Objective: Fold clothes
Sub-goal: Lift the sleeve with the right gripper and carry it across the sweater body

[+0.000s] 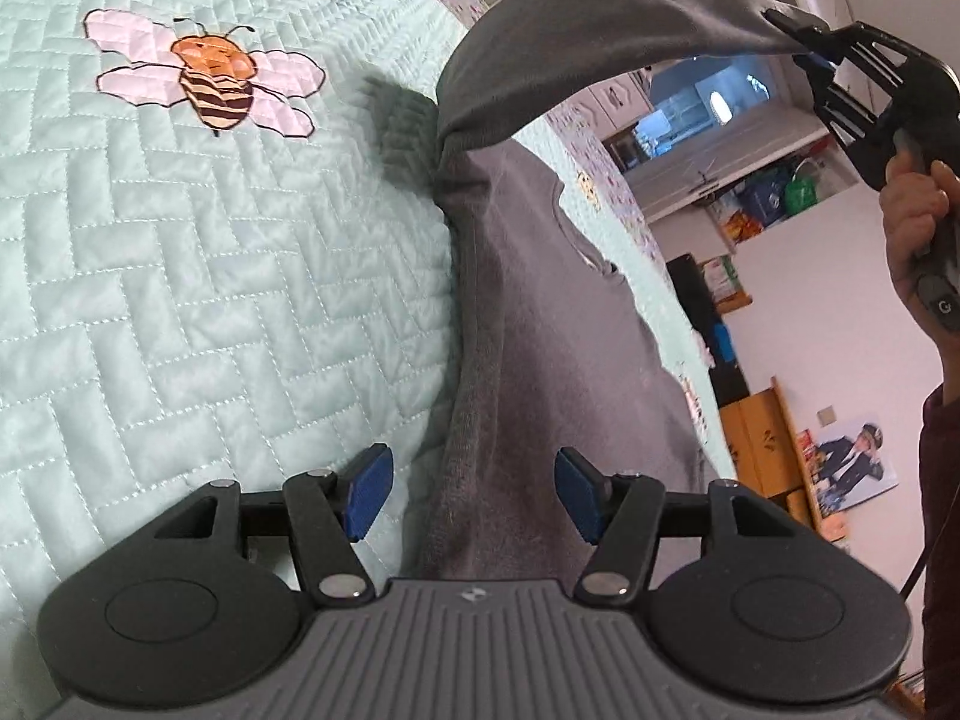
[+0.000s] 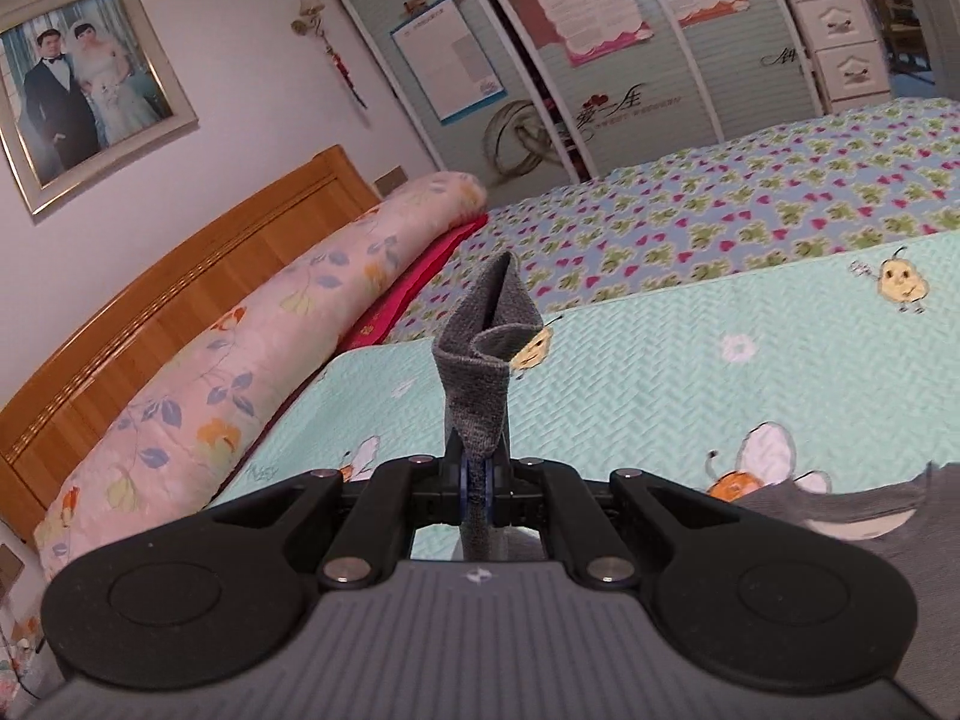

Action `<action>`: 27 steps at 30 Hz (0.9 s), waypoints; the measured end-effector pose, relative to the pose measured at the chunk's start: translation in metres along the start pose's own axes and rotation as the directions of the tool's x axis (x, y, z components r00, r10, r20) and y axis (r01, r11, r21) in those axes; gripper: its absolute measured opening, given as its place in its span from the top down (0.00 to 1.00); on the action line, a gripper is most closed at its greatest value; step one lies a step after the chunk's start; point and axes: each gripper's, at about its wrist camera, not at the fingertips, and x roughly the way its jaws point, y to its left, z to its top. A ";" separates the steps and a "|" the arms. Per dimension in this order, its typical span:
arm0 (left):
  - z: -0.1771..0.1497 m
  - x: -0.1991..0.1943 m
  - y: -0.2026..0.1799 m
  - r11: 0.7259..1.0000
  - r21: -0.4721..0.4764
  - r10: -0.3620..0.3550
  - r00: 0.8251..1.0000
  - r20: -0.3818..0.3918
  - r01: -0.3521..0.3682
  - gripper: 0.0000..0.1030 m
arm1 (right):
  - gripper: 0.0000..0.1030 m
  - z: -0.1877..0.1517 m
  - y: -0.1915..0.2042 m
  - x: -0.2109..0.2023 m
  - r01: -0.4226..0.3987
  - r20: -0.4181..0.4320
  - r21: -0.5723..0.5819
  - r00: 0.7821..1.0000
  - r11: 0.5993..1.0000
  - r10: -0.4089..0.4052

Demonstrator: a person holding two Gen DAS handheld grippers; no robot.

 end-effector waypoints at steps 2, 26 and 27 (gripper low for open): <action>-0.003 -0.001 -0.002 1.000 0.015 -0.010 1.000 -0.014 0.010 0.56 | 0.96 0.001 -0.006 -0.003 0.003 0.016 0.008 1.000 1.000 -0.003; -0.012 0.012 -0.032 0.972 0.178 0.162 0.986 -0.037 -0.153 0.67 | 0.96 0.002 -0.037 -0.025 0.019 0.081 0.004 0.997 1.000 -0.019; -0.012 0.012 -0.034 0.970 0.183 0.168 0.985 -0.037 -0.158 0.67 | 0.96 0.001 -0.037 -0.025 0.018 0.079 -0.001 0.997 1.000 -0.018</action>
